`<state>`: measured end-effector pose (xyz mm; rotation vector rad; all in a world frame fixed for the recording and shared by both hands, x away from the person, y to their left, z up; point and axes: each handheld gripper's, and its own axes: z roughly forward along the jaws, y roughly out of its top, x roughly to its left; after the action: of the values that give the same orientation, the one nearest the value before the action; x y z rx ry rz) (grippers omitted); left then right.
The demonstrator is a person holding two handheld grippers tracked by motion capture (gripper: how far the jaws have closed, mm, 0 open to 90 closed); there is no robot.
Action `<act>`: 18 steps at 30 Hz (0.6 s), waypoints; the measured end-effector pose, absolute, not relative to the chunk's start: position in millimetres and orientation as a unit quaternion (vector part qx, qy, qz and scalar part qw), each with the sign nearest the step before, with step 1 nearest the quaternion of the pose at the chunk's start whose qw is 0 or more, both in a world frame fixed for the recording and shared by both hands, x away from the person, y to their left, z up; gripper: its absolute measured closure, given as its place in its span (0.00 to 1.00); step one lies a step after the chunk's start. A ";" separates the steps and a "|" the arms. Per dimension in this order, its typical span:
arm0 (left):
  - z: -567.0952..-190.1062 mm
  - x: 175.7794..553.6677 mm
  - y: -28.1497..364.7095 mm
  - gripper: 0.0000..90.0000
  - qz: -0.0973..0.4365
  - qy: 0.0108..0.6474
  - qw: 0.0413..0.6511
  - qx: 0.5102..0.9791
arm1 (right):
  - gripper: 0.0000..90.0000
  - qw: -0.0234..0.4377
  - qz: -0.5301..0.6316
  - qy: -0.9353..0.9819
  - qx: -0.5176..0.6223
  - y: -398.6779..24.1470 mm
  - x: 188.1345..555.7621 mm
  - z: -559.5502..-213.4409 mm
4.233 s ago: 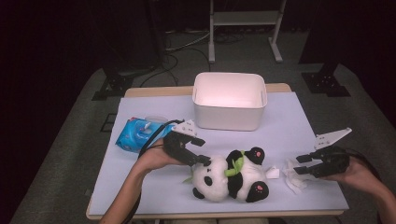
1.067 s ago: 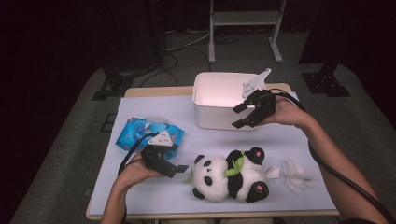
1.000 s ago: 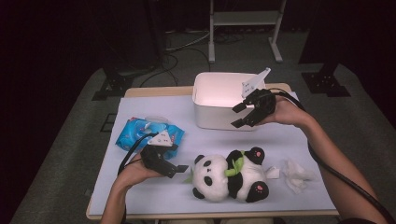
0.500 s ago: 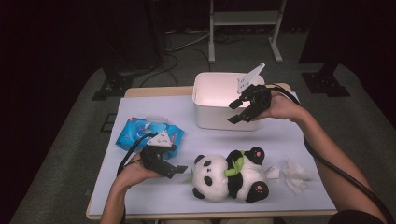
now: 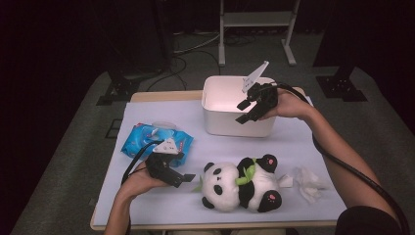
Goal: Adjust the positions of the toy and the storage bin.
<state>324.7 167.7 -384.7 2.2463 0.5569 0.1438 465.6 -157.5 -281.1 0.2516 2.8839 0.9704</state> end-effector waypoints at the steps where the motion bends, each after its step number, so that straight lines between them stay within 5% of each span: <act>1: -384.6 324.8 167.8 0.12 0.056 0.220 0.399 0.888 | 0.44 0.043 0.316 0.944 0.082 -157.0 467.2 -280.8; 18: -386.0 328.0 171.5 0.12 0.052 0.228 0.403 0.885 | 0.53 0.037 0.294 0.951 0.092 -146.1 491.6 -295.3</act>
<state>328.0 171.5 -386.0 2.2355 0.5772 0.1321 491.6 -146.1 -295.3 0.2823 2.9175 0.9030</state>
